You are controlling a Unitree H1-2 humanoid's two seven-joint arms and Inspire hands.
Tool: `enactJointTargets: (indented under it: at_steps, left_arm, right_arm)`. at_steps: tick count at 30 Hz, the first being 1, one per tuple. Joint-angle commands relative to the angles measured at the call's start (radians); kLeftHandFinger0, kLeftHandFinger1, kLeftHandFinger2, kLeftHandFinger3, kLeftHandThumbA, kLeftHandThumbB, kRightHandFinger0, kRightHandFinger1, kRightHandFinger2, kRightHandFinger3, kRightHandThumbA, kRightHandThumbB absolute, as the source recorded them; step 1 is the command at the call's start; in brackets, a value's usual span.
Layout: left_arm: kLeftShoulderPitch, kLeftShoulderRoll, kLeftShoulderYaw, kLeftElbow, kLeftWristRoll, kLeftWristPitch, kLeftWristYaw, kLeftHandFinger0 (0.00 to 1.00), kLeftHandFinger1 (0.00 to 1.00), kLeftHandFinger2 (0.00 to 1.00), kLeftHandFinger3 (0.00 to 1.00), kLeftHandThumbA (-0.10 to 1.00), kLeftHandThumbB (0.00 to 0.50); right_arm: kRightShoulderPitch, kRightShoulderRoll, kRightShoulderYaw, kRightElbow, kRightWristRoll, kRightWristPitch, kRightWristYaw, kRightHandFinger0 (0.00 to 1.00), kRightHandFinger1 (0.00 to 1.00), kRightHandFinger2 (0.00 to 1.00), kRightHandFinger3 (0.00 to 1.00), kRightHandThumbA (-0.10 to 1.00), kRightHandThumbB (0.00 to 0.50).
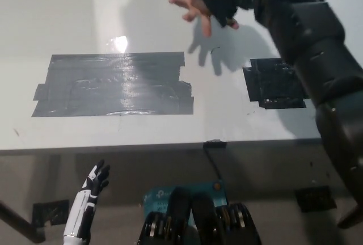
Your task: A stapler is kept on the black spot marked on the desk infront of the robot. The robot picks up the stapler using its right hand and passes it to a person
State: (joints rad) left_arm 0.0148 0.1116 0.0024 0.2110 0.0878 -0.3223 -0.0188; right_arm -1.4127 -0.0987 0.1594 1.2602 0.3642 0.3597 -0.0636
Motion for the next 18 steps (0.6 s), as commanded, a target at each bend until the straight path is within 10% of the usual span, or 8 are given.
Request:
enactJointTargets:
  at_steps: [1,2,3,4,7,18]
  left_arm:
    - [-0.017,0.007,-0.012,-0.049,0.015,-0.006,-0.005,1.00,1.00,1.00,1.00,1.00,0.500]
    - [-0.018,0.008,-0.012,-0.049,0.013,-0.006,-0.007,1.00,1.00,1.00,1.00,1.00,0.500]
    - [-0.019,0.007,-0.012,-0.049,0.011,-0.004,-0.009,1.00,1.00,1.00,1.00,1.00,0.500]
    - [-0.020,0.008,-0.013,-0.048,0.016,-0.008,-0.008,1.00,1.00,1.00,1.00,1.00,0.500]
    - [-0.024,0.010,-0.014,-0.047,0.017,-0.006,-0.010,1.00,1.00,1.00,1.00,1.00,0.500]
    - [-0.030,0.009,-0.015,-0.039,0.017,-0.010,-0.009,1.00,1.00,1.00,1.00,1.00,0.500]
  right_arm:
    - [-0.123,-0.016,0.307,0.050,-0.441,-0.290,-0.215,0.21,0.18,0.27,0.43,1.00,0.099]
    - [-0.126,-0.017,0.330,0.055,-0.455,-0.269,-0.189,0.27,0.27,0.39,0.61,1.00,0.160]
    - [-0.127,-0.021,0.365,0.057,-0.474,-0.257,-0.140,0.67,0.78,0.90,1.00,1.00,0.220]
    - [-0.127,-0.028,0.410,0.055,-0.497,-0.253,-0.081,0.96,1.00,1.00,1.00,1.00,0.305]
    - [-0.128,-0.033,0.460,0.045,-0.504,-0.231,0.003,1.00,1.00,1.00,1.00,1.00,0.420]
    - [-0.140,-0.053,0.462,0.009,-0.478,-0.273,0.006,1.00,1.00,1.00,1.00,1.00,0.500]
